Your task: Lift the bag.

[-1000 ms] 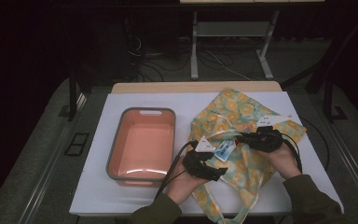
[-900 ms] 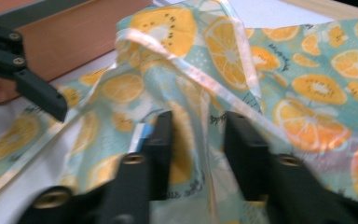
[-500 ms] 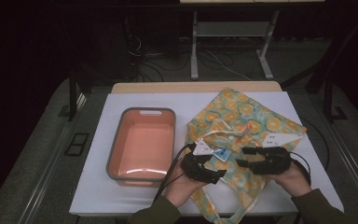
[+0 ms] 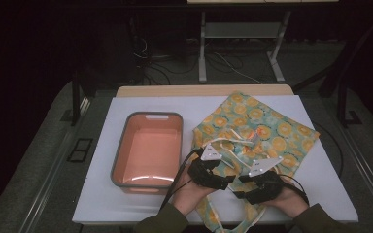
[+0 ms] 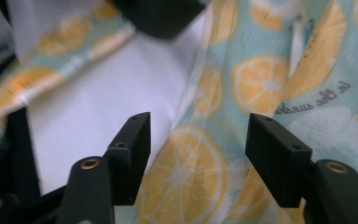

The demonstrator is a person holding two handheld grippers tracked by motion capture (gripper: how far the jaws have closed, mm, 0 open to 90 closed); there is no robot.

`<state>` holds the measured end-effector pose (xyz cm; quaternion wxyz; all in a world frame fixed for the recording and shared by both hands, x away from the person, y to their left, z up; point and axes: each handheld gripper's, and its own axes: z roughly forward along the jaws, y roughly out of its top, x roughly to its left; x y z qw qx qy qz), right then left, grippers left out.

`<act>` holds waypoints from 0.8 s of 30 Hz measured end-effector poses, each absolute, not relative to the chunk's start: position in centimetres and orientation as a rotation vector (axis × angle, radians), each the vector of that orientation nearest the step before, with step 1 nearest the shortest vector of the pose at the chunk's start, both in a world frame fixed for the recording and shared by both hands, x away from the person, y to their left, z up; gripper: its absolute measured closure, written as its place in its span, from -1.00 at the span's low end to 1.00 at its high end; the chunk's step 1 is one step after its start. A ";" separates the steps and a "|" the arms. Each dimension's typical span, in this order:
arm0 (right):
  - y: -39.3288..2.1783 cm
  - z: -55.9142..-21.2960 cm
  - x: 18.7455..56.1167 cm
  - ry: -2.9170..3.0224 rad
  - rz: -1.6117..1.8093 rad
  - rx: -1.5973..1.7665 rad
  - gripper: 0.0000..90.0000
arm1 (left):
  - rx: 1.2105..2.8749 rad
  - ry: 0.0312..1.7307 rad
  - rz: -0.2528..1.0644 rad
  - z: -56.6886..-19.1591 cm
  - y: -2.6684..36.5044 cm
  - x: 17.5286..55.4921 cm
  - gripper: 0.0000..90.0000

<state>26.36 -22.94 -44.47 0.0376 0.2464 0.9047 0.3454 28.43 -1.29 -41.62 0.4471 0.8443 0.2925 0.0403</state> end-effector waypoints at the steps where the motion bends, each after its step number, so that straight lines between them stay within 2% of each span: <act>1: -22.9 -44.6 26.3 2.761 1.051 0.734 0.06 | 2.091 0.724 0.100 -41.6 -1.3 28.4 -0.42; 2: -22.9 -44.5 26.3 2.760 1.047 0.738 0.16 | 2.091 0.726 0.100 -41.7 -1.3 28.4 -0.42; 7: -23.2 -44.4 26.6 2.721 1.009 0.725 0.96 | 2.097 0.728 0.106 -41.7 -1.3 28.4 -0.42; 14: -25.6 -42.9 27.2 2.669 1.045 0.754 0.98 | 2.095 0.745 0.125 -41.9 -1.6 28.8 -0.44; 24: -29.2 -41.3 28.1 2.611 1.113 0.799 0.98 | 2.127 0.791 0.240 -42.9 -2.3 29.9 -0.55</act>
